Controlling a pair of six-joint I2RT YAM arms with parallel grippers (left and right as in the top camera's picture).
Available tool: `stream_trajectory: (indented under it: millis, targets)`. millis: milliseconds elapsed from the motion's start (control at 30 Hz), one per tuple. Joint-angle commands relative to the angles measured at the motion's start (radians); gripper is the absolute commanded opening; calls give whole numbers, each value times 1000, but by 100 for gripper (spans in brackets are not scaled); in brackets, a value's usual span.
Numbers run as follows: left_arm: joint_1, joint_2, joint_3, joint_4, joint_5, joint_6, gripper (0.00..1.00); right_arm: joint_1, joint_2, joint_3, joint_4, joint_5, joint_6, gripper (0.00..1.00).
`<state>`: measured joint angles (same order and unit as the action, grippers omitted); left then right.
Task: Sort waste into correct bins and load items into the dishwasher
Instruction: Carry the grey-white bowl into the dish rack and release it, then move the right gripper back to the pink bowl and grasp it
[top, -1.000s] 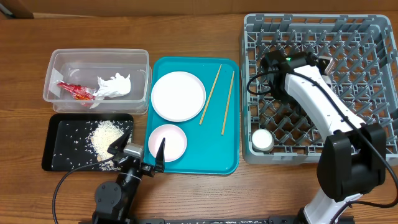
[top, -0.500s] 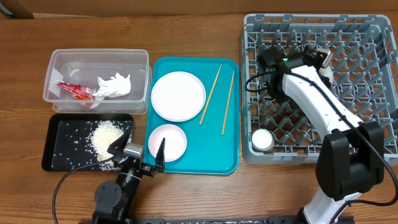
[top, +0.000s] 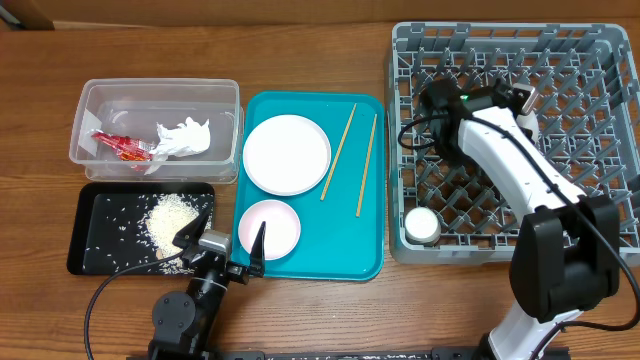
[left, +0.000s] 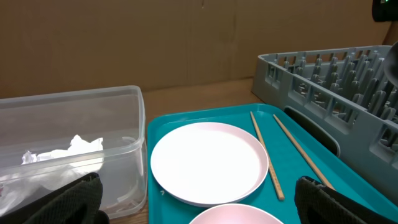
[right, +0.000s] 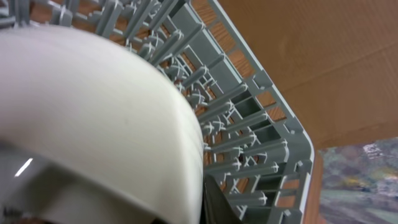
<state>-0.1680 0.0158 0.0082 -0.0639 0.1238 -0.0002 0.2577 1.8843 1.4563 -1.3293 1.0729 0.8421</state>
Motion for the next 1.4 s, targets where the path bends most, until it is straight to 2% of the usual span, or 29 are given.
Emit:
stream_trajectory:
  millis: [0, 33, 133, 200, 300, 400, 433, 467, 600, 633, 733, 800, 867, 1000, 1133, 1200, 1267, 1300, 1333, 1367]
  targets:
    - [5, -5, -3, -3, 0, 0, 100, 37, 8, -29, -37, -84, 10, 11]
    - [5, -5, -3, -3, 0, 0, 100, 46, 8, -28, -51, -84, 28, 24]
    - [5, -5, -3, -3, 0, 0, 100, 65, 8, -21, -94, -89, 83, 27]
    - [5, -5, -3, -3, 0, 0, 100, 80, 8, -10, -125, -106, 116, 34]
    - [5, -5, -3, -3, 0, 0, 100, 105, 3, 23, -163, -177, 131, 36]
    - [5, -5, -3, -3, 0, 0, 100, 169, -23, 98, -179, -351, 116, 68]
    - [5, -5, -3, -3, 0, 0, 100, 187, -29, 117, -174, -386, 96, 75]
    - [5, -5, -3, -3, 0, 0, 100, 206, -35, 135, -163, -423, 65, 78]
    - [5, -5, -3, -3, 0, 0, 100, 297, -52, 188, -43, -653, -132, 81]
    - [5, -5, -3, -3, 0, 0, 100, 337, -53, 189, 45, -847, -244, 81]
    - [5, -5, -3, -3, 0, 0, 100, 391, -51, 179, 160, -1161, -346, 80]
    - [5, -5, -3, -3, 0, 0, 100, 426, -47, 170, 214, -1252, -348, 79]
    - [5, -5, -3, -3, 0, 0, 100, 468, -35, 156, 262, -1279, -325, 77]
    - [5, -5, -3, -3, 0, 0, 100, 548, -10, 93, 331, -1263, -203, 68]
    - [5, -5, -3, -3, 0, 0, 100, 599, 16, -8, 415, -1239, -77, 67]
    - [5, -5, -3, -3, 0, 0, 100, 611, 38, -53, 465, -1239, -37, 62]
    - [5, -5, -3, -3, 0, 0, 100, 612, 61, -84, 493, -1243, 3, 51]
    - [5, -5, -3, -3, 0, 0, 100, 612, 79, -107, 502, -1244, 24, 33]
    - [5, -5, -3, -3, 0, 0, 100, 610, 83, -110, 499, -1246, 23, 22]
    - [5, -5, -3, -3, 0, 0, 100, 607, 84, -110, 493, -1241, 23, 15]
